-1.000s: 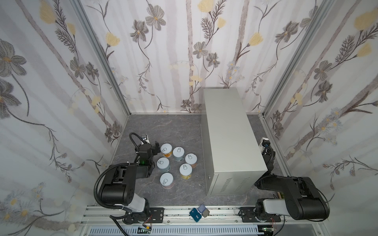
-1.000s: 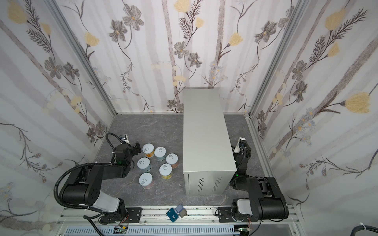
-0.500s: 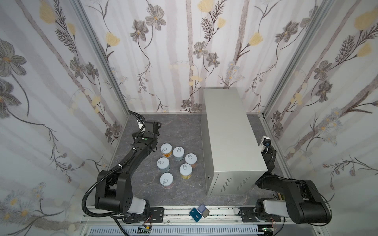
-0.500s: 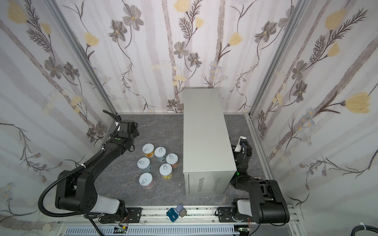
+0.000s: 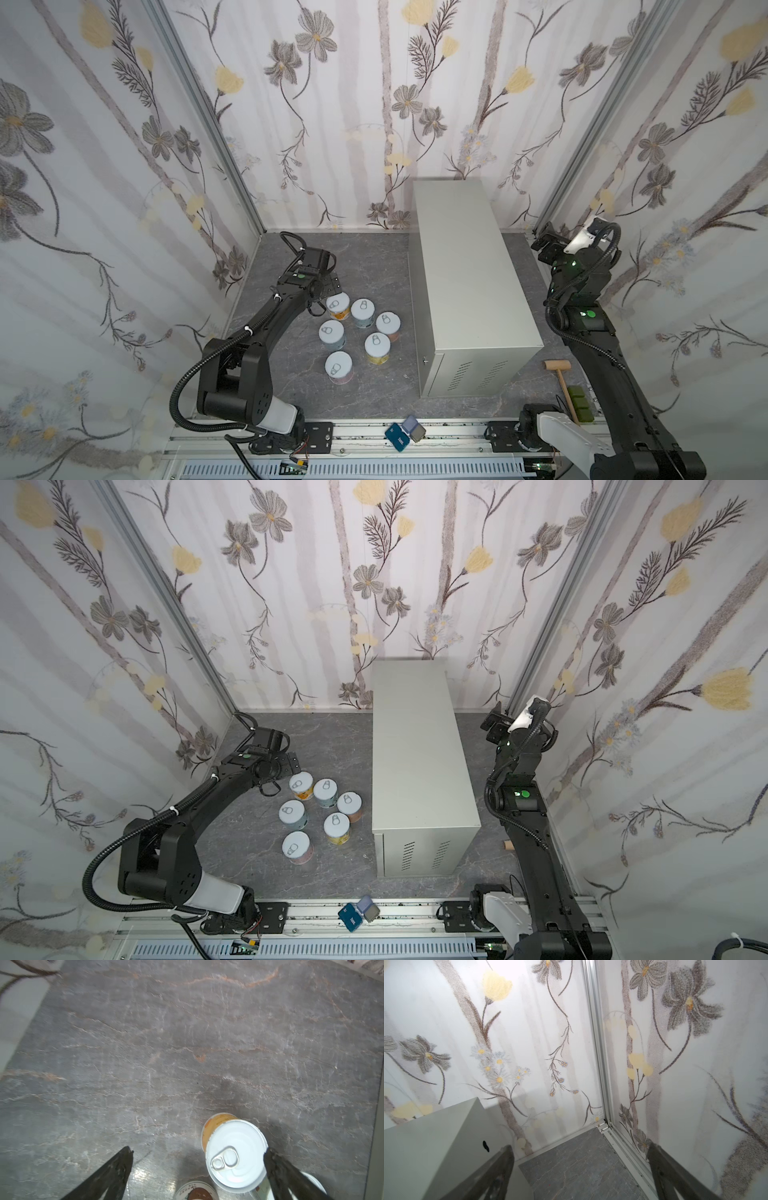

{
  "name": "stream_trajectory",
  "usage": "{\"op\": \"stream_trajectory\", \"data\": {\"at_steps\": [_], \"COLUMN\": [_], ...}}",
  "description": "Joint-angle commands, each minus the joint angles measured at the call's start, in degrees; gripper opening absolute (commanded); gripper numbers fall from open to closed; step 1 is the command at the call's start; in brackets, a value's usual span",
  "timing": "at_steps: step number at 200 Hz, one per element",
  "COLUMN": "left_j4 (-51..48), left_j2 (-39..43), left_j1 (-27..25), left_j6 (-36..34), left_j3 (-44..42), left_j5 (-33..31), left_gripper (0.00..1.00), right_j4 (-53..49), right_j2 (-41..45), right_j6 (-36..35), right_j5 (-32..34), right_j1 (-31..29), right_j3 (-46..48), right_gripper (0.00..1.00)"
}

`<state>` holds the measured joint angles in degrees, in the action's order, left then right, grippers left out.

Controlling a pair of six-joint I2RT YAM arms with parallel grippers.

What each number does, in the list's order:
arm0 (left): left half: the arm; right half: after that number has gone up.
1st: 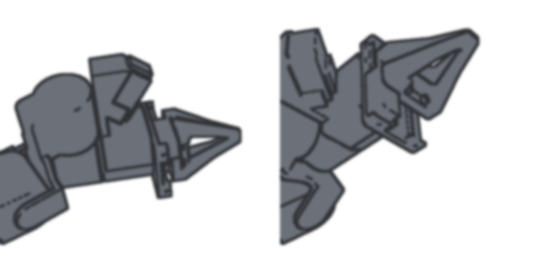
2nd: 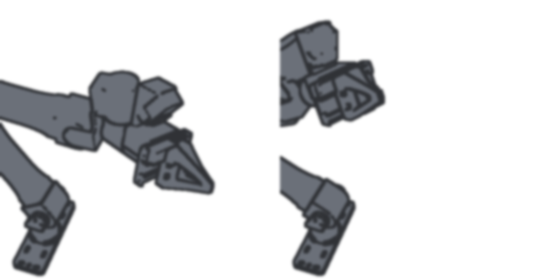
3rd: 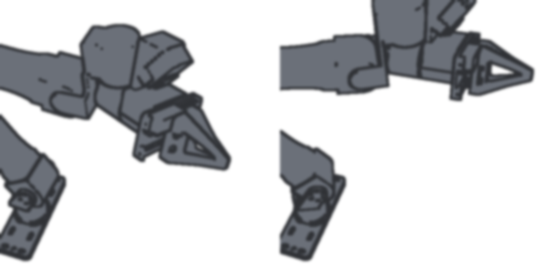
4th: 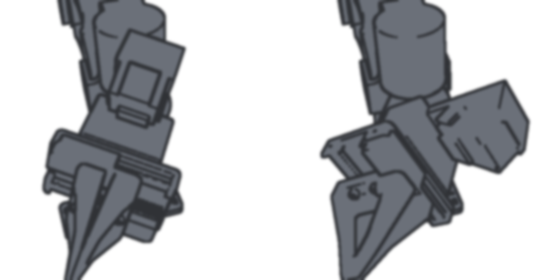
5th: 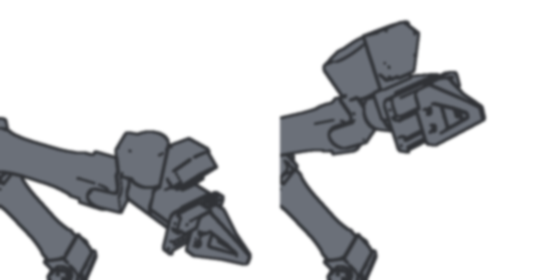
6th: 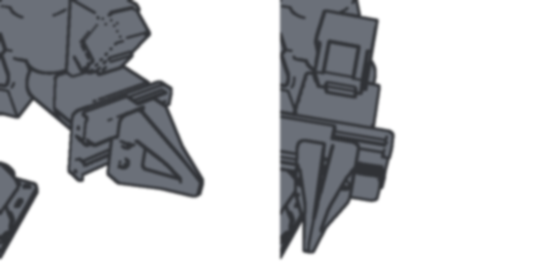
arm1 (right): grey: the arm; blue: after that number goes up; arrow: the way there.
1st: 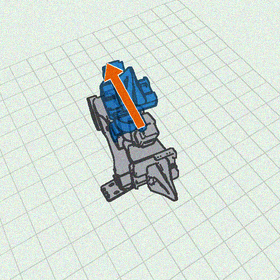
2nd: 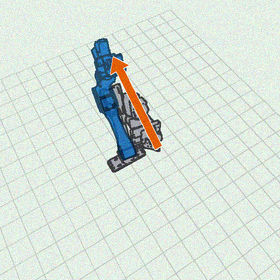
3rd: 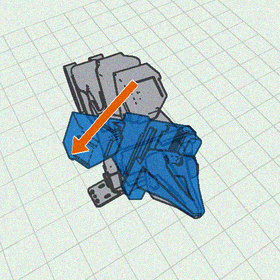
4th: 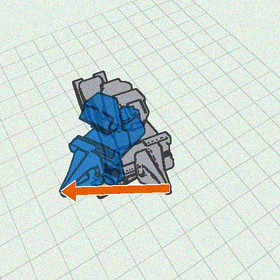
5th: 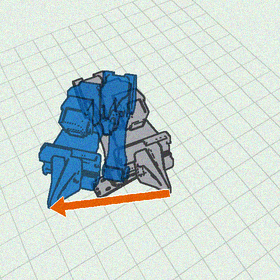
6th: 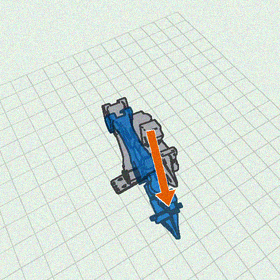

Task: Place and organize the canned foods onto the counter
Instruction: 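Grasp the yellow-labelled can with the left gripper while the right arm swings toward the cans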

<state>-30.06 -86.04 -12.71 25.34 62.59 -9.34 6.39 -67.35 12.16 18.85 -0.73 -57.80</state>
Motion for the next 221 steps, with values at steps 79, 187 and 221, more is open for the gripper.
{"op": "stream_trajectory", "data": {"at_steps": [79,187,221], "left_j4": [3.8,-0.8,-1.2], "left_j2": [-10.5,-14.0,-14.8], "left_j1": [-2.3,-3.2,-3.3], "left_j6": [4.8,2.6,2.8], "left_j3": [1.8,4.0,4.6], "left_j5": [7.4,5.2,5.6], "left_gripper": [1.00,0.92,0.81], "right_j4": [-22.5,-30.3,-43.4], "right_j2": [10.7,9.7,2.9], "right_j6": [0.5,-9.1,-9.8], "right_j5": [-10.7,-19.5,-19.3], "right_j1": [-2.5,-15.4,-22.0], "right_j3": [-5.4,-16.3,-27.2], "right_gripper": [1.00,1.00,1.00]}}
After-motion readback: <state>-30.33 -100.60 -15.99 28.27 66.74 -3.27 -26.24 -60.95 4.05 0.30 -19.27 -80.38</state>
